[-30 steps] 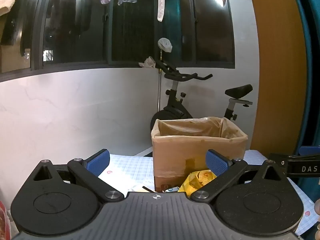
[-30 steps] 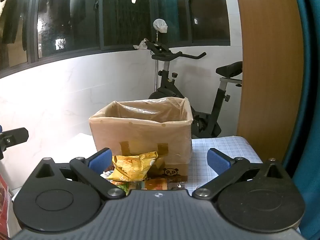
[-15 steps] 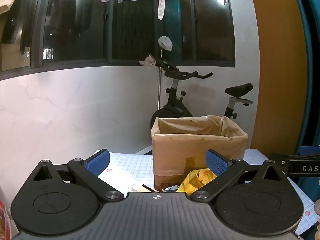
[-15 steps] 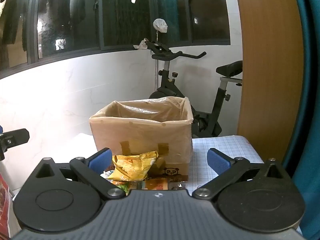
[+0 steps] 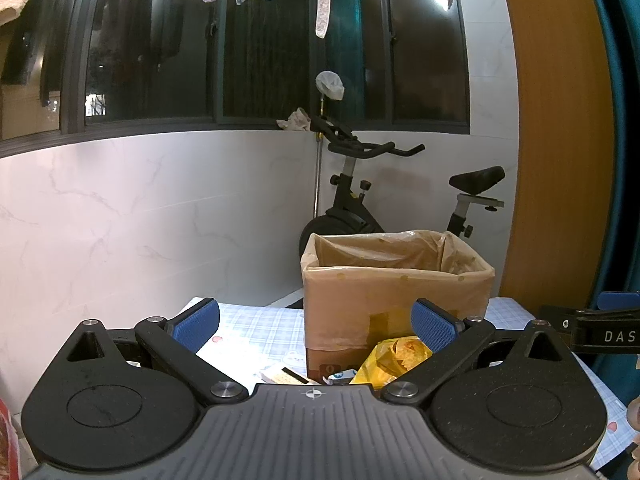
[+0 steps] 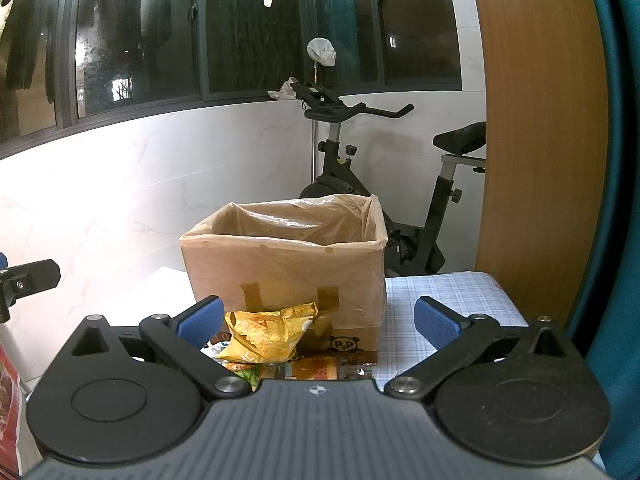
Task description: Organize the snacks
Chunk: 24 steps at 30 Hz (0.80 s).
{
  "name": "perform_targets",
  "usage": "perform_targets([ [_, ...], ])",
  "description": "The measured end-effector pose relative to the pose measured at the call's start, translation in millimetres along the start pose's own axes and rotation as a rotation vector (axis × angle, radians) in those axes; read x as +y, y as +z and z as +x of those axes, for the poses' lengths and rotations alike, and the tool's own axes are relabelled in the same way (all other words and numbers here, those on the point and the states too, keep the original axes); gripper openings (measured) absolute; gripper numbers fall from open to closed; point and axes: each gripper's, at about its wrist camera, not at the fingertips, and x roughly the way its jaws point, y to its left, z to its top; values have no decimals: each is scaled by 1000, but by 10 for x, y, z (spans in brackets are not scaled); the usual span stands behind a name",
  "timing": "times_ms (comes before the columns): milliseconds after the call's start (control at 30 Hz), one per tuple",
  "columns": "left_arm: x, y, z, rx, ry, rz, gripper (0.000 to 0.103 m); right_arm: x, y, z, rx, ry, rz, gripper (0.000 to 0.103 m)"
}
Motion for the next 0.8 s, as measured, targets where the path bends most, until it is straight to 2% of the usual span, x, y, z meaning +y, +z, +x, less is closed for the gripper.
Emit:
perform_targets([
  [800, -15, -17, -2, 9, -9, -4, 103, -27, -9, 0, 1, -4, 7, 103],
])
